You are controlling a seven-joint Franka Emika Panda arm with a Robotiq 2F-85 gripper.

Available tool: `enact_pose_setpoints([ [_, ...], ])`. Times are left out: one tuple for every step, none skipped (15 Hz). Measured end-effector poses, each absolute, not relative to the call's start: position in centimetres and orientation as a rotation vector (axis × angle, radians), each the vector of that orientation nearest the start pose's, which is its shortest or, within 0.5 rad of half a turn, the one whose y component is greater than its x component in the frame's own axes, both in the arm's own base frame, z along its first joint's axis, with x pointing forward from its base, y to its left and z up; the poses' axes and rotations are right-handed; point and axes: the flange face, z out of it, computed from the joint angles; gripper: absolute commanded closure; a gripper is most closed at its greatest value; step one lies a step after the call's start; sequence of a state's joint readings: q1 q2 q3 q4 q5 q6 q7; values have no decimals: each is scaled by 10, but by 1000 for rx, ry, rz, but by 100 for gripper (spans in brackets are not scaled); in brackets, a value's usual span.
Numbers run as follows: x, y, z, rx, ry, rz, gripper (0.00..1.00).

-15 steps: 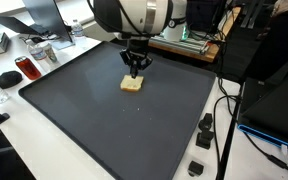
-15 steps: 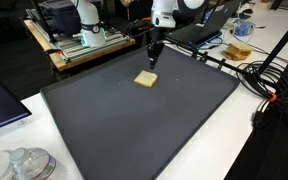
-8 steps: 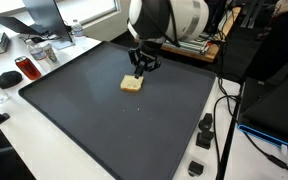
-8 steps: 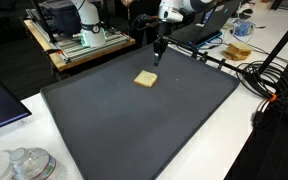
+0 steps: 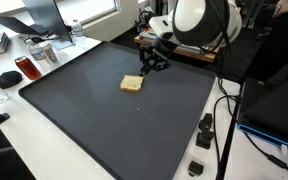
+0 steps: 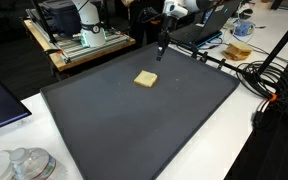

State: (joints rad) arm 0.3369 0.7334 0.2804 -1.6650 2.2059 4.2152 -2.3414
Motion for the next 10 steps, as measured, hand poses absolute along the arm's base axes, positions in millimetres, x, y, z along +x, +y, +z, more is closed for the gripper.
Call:
enact_pose_setpoints([
  [489, 191, 238, 2497, 459, 220, 94],
  [487, 193, 234, 2483, 469, 215, 94],
  [486, 194, 229, 2468, 477, 208, 94],
  [484, 195, 224, 2455, 485, 201, 94],
  [483, 196, 220, 2445, 493, 194, 94],
  [481, 197, 215, 2437, 500, 186, 94],
  [480, 198, 212, 2430, 507, 181, 94],
  [479, 200, 209, 2426, 514, 177, 94],
  [478, 201, 208, 2425, 518, 175, 94],
  [478, 202, 207, 2425, 522, 174, 94],
])
